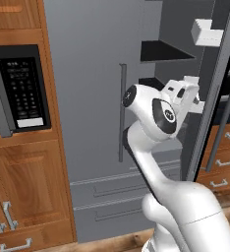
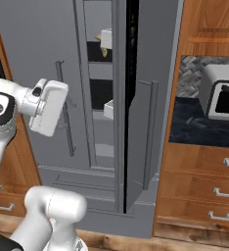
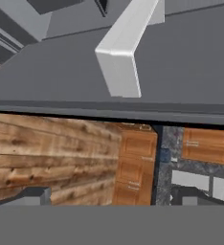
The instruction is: Retrieve the butter from the fridge and place it on a plate on the dining table. Then retrieve the butter knife by the fridge and place it near the plate.
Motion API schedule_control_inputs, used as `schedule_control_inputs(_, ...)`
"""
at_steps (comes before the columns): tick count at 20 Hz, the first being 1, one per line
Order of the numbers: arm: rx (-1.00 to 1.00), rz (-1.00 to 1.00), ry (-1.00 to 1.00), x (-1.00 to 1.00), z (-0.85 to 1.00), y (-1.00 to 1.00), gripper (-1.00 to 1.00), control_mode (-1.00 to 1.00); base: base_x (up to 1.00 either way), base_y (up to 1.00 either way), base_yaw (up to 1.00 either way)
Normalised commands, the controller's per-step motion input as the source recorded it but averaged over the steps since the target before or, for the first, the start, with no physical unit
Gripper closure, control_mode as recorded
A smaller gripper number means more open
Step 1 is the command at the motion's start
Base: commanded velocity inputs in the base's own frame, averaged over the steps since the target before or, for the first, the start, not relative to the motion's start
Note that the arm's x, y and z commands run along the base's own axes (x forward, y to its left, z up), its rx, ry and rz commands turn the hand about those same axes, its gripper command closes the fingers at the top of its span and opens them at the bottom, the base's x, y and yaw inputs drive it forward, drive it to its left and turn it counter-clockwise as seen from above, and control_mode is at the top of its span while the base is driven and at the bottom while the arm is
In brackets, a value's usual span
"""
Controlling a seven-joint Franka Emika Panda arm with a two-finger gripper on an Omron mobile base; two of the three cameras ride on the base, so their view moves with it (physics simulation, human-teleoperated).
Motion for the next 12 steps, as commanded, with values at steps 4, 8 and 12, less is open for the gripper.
schedule_control_inputs(4, 0.00, 0.00, 0.00, 0.69, -0.11, -0.39, -1.00, -1.00, 0.00, 0.00, 0.00)
schedule_control_inputs(8, 0.00, 0.01, -0.01, 0.57, -0.26, -0.15, -1.00, -1.00, 0.00, 0.00, 0.00)
schedule_control_inputs(12, 0.00, 0.00, -0.06, 0.46, -0.29, 0.00, -1.00, -1.00, 0.00, 0.00, 0.00)
